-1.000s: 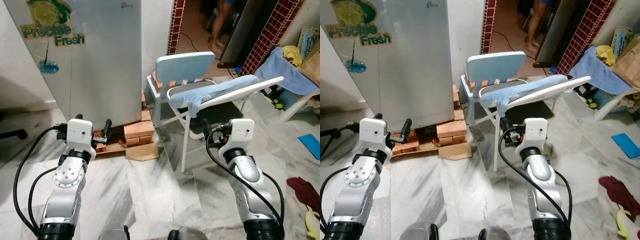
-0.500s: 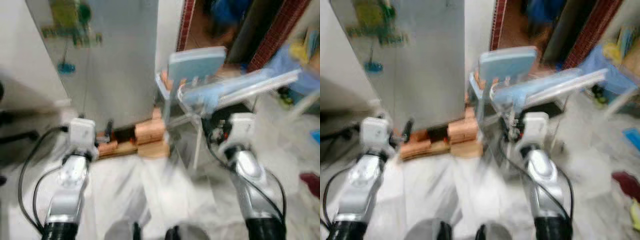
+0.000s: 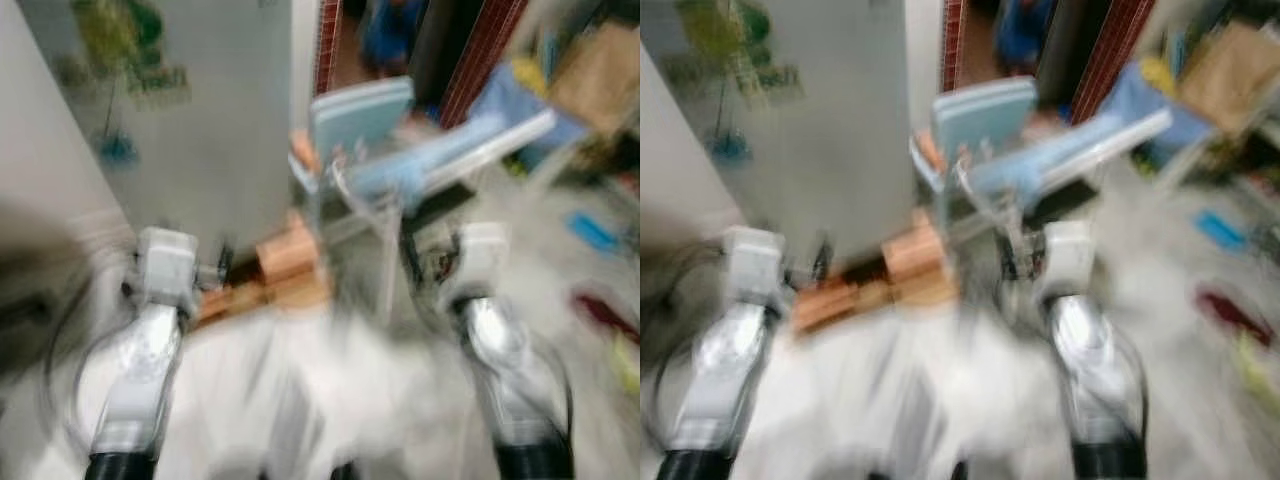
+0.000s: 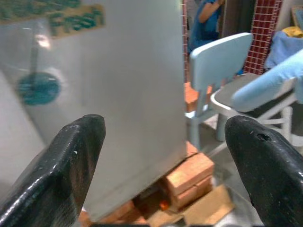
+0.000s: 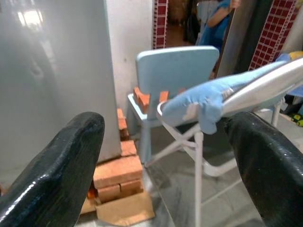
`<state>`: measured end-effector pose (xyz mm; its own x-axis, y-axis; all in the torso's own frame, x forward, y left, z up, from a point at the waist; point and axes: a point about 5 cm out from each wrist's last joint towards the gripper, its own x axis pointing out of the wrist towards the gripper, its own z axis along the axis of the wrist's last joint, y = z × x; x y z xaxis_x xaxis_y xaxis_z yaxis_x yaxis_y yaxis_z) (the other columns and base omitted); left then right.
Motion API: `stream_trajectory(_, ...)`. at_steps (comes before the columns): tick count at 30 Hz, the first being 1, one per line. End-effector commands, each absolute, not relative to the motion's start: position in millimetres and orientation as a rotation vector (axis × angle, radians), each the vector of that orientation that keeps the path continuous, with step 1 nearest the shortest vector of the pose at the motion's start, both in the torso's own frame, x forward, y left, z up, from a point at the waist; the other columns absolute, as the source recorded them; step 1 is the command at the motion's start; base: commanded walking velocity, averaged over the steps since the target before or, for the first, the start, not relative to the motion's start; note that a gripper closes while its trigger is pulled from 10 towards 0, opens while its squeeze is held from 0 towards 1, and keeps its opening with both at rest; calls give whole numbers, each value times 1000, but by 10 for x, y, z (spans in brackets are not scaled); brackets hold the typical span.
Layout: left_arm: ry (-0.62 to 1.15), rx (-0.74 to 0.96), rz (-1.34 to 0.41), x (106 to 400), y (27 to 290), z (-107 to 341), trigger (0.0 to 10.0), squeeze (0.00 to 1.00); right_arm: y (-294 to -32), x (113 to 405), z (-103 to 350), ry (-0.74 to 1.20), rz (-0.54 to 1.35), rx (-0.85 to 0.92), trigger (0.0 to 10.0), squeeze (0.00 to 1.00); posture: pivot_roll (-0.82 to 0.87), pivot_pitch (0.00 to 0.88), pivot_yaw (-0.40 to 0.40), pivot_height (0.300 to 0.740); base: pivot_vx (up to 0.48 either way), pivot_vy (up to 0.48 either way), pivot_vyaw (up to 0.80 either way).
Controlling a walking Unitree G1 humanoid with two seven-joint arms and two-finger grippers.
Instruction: Restocking fridge
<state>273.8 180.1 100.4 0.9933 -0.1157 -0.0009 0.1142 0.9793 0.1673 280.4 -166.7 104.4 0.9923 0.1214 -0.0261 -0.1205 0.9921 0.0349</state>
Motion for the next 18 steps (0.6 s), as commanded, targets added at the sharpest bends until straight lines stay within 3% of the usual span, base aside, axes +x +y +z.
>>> stream_trajectory(1,-22,182,-100,2747,1872,1043,10000,0,-1608,2830,1111,-2,142,33,10000,0,11,59,-48,740,0,480,0)
stream_trajectory(6,-29,182,-99,2778,1904,1078,10000,0,-1585,2851,1135,-10,152,16,10000,0,11,59,-48,740,0,478,0)
stream_trajectory(13,-15,182,-73,2744,1974,1060,10000,0,-1580,2841,1137,-23,142,6,10000,0,11,76,-46,740,0,470,-753)
stream_trajectory(18,34,182,-53,2583,2067,943,10000,0,-1771,2753,1105,-43,19,-63,10000,0,10,75,-46,740,0,469,-271)
